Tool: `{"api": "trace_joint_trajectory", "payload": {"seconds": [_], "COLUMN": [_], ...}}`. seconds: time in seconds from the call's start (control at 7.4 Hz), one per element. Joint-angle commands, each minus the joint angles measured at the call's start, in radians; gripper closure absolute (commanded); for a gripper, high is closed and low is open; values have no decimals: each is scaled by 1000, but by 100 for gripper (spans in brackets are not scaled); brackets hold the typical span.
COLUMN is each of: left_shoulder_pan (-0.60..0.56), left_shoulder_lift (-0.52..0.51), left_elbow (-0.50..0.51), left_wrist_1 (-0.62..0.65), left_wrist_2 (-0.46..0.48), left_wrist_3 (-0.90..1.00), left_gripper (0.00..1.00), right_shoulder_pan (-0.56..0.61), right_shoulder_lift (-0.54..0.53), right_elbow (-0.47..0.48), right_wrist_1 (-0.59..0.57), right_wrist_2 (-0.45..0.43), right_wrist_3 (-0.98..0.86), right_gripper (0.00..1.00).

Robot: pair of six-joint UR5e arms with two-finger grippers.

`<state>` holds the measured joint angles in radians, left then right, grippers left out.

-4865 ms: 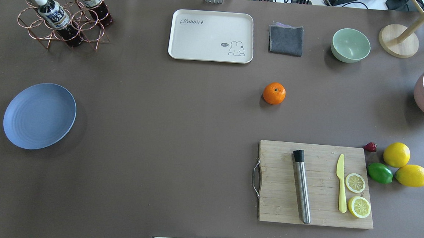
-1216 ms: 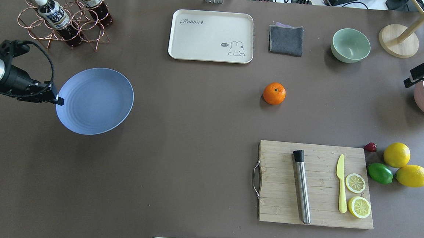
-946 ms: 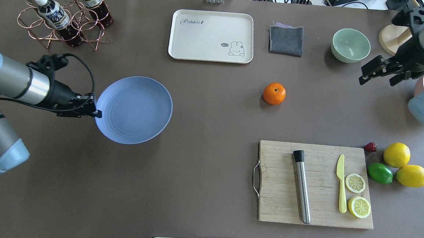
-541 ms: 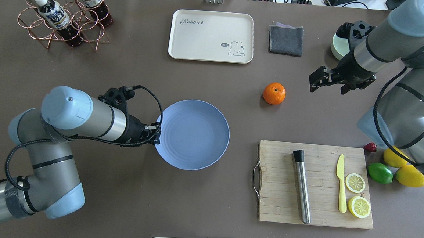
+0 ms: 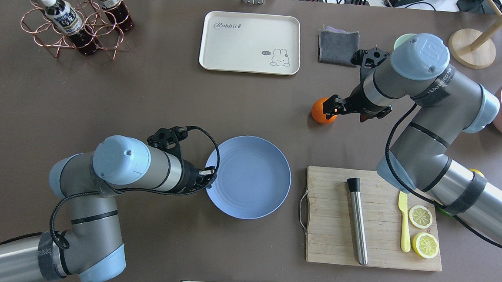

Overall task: Pick orange to plate
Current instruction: 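Grasp the orange with the right gripper and lift it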

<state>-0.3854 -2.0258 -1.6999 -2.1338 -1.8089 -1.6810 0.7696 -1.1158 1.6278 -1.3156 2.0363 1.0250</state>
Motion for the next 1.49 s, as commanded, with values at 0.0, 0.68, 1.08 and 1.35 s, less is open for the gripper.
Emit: {"api": "trace_joint_trajectory", "payload": {"seconds": [0.0,0.68,1.08,1.35], "left_shoulder_pan": [8,6,-19,-161], "left_shoulder_lift": [-5,-5,5,74], "left_elbow": [3,2,-27,-96], "left_wrist_1": [0,0,0,3], "left_wrist_2": [10,10,3,-123], "left_wrist_3": [1,3,10,141], "left_gripper": [100,11,4,3], "right_shoulder_pan": [-10,-26,-26,-109], "right_shoulder_lift": [42,131,148,171], "right_elbow": [-70,-229,-168,-21], "right_wrist_1": [22,107,87,-8], "right_wrist_2": [-39,-68,-56,-83], "right_wrist_3": [-5,-3,15,195], "right_gripper": [0,20,100,100]}}
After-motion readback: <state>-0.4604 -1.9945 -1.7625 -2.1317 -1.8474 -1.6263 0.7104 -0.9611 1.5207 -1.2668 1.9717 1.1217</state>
